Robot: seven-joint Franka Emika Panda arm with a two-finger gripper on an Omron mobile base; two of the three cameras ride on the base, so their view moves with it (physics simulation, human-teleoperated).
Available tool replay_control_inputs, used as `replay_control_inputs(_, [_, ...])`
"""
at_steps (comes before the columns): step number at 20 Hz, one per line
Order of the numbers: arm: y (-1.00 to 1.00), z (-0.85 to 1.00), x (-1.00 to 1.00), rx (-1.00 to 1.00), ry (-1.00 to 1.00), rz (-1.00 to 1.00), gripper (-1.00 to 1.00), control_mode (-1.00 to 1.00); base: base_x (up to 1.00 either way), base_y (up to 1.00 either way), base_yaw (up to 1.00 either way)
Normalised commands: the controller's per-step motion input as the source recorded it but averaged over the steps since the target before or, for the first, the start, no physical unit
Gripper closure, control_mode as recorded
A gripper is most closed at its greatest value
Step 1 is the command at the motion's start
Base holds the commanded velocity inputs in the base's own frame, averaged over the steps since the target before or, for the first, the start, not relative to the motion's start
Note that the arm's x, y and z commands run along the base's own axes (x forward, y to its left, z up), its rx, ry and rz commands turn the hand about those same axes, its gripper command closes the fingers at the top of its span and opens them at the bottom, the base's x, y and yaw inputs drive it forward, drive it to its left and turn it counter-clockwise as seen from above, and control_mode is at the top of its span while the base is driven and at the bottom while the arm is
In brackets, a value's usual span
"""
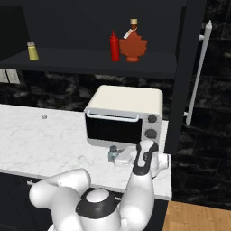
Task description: Put the shaker and condiment bottle from the counter next to their counterparts in the cabinet.
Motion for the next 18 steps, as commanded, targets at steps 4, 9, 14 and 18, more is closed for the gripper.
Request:
replay_control_inputs(4, [0.38, -0.01, 0.0, 0.06, 0.06, 0.0, -1.0, -1.0, 0.0, 0.0, 0.0])
replay_control_inputs(9, [0.15, -0.01, 0.01, 0.0, 0.01, -0.05, 1.0, -1.0, 0.0, 0.0, 0.0])
replay_control_inputs(14, [0.0, 0.01, 0.05, 0.0, -0.02, -0.05, 1.0, -1.0, 0.0, 0.0, 0.0])
replay_control_inputs(18, [0.01, 0.39, 0.0, -0.06, -0.05, -0.16, 1.0, -1.0, 0.0, 0.0, 0.0])
